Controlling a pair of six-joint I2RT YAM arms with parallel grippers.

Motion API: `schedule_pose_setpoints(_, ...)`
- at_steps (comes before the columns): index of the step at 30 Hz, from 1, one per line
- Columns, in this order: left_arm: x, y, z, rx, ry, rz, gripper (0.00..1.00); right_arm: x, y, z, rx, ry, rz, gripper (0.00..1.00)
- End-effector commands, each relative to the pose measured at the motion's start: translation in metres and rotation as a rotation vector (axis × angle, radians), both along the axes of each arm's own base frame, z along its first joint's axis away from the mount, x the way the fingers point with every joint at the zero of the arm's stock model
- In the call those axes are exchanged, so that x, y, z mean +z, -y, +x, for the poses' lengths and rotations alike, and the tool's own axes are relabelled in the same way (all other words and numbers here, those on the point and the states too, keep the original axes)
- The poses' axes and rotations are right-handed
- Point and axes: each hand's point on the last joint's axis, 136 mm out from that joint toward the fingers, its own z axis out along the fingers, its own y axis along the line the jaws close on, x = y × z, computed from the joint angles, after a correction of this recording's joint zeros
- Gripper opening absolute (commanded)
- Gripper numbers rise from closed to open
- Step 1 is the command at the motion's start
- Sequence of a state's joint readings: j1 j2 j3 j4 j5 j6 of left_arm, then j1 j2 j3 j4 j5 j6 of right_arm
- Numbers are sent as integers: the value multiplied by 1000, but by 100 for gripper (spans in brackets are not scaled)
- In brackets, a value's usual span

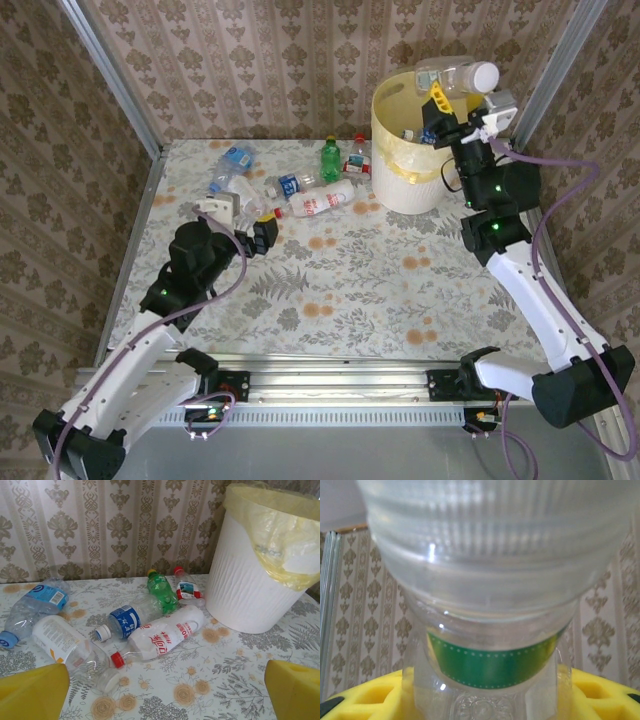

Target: Throw the plastic bottles in the bin

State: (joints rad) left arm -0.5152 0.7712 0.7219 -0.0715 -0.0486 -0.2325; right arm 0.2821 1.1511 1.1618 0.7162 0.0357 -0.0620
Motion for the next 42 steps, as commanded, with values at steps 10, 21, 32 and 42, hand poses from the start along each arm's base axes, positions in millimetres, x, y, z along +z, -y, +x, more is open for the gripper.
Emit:
schedule_pose_setpoints(10,8,-7,16,52,-17,-61,100,-1,21,16,-90,-59,29,38)
schedule_pose_setpoints(21,1,-24,21,100,-76,-67,100,-112,35,144,43,-814,125,90)
schedule_pose_setpoints(32,-39,-32,39,150,-257,-122,100,-83,10,104,234,-776,118,100)
schedule_pose_setpoints(42,-79,-48,63,286,-472,-116,100,-83,-11,59,364,-778,67,100)
